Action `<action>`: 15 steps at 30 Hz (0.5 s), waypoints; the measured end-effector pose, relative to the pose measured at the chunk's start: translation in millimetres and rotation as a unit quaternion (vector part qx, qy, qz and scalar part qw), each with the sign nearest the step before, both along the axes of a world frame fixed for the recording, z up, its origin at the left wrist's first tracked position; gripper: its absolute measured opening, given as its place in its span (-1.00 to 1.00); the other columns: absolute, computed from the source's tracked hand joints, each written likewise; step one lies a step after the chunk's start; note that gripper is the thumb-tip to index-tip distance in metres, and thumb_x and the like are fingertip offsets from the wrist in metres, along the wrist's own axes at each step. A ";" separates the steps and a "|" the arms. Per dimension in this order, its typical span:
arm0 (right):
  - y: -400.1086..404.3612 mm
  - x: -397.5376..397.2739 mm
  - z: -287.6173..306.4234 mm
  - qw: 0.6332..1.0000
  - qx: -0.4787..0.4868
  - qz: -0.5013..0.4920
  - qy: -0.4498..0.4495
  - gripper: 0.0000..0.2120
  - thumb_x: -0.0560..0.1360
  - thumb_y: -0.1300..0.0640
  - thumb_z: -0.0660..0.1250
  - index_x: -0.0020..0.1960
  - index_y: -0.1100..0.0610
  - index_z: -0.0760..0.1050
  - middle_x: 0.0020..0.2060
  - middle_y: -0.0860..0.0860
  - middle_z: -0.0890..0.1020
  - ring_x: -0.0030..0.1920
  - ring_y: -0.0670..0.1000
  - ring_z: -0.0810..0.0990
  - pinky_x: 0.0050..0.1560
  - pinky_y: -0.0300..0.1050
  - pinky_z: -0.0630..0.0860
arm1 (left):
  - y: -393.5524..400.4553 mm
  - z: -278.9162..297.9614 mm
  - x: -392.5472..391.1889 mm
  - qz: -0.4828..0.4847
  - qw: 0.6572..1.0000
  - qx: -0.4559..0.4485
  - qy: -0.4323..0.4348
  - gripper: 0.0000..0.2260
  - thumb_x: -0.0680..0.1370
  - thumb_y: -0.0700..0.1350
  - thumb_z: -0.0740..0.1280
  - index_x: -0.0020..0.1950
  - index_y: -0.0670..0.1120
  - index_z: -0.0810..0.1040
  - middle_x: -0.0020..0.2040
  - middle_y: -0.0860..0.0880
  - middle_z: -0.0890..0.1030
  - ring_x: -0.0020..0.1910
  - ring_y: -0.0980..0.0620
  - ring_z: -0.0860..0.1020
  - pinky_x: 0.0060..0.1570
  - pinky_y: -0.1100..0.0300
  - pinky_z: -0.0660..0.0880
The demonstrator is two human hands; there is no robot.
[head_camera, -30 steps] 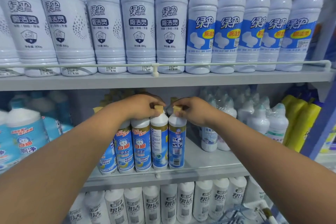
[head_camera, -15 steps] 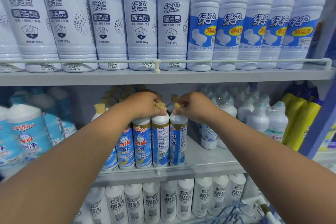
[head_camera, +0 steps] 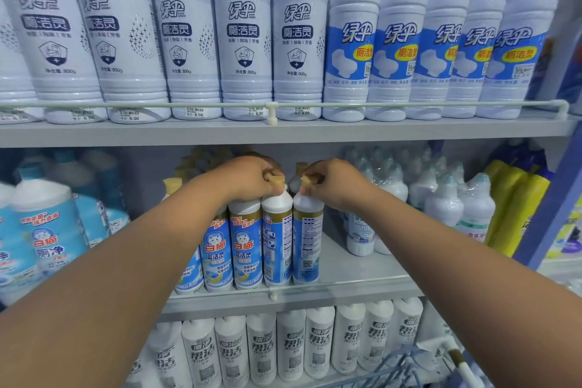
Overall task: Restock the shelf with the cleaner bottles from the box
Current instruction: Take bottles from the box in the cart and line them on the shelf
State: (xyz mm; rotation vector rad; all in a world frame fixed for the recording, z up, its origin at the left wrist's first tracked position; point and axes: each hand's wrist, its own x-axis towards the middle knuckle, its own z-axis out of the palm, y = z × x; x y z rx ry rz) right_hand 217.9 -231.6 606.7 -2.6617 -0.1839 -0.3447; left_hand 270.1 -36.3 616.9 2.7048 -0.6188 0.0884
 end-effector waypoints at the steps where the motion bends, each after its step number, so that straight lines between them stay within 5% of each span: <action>1: 0.9 0.6 -1.4 1.000 -0.005 -0.010 -0.007 -0.72 0.51 -0.01 0.42 0.17 0.08 0.64 0.05 0.03 0.69 -0.02 0.02 0.59 -0.13 -0.17 0.46 | -1.7 -0.8 0.2 0.004 1.000 -0.001 0.001 -0.84 0.48 0.07 0.44 -0.26 0.10 0.53 -0.16 0.18 0.60 -0.08 0.09 0.57 -0.18 0.24 0.42; 4: 3.8 2.6 -4.0 0.999 -0.009 -0.040 -0.021 -0.69 0.49 -0.06 0.43 0.12 0.11 0.65 0.02 0.05 0.69 0.00 0.06 0.62 -0.09 -0.11 0.53 | -4.7 -1.9 -0.5 0.016 1.000 0.003 -0.007 -0.85 0.47 0.13 0.46 -0.15 0.13 0.54 -0.19 0.20 0.54 -0.18 0.15 0.50 -0.27 0.26 0.35; 8: 6.6 5.6 -5.8 0.997 -0.023 -0.071 -0.025 -0.63 0.45 -0.15 0.45 0.04 0.13 0.62 -0.03 0.06 0.68 -0.01 0.09 0.61 -0.17 -0.12 0.48 | -7.3 -1.4 -3.5 0.034 0.999 0.018 -0.015 -0.60 0.43 0.20 0.47 0.18 0.04 0.59 0.05 0.05 0.62 -0.03 0.03 0.55 -0.12 0.17 0.44; 15: 4.9 5.6 1.9 0.999 -0.027 -0.030 0.005 -0.58 0.47 -0.11 0.46 0.22 0.10 0.54 0.09 0.03 0.64 -0.03 0.02 0.52 -0.11 -0.16 0.40 | -11.6 -0.7 -9.7 0.056 0.998 0.032 -0.020 -0.48 0.44 0.24 0.44 0.27 -0.04 0.56 0.15 -0.04 0.61 -0.01 -0.01 0.53 -0.07 0.14 0.47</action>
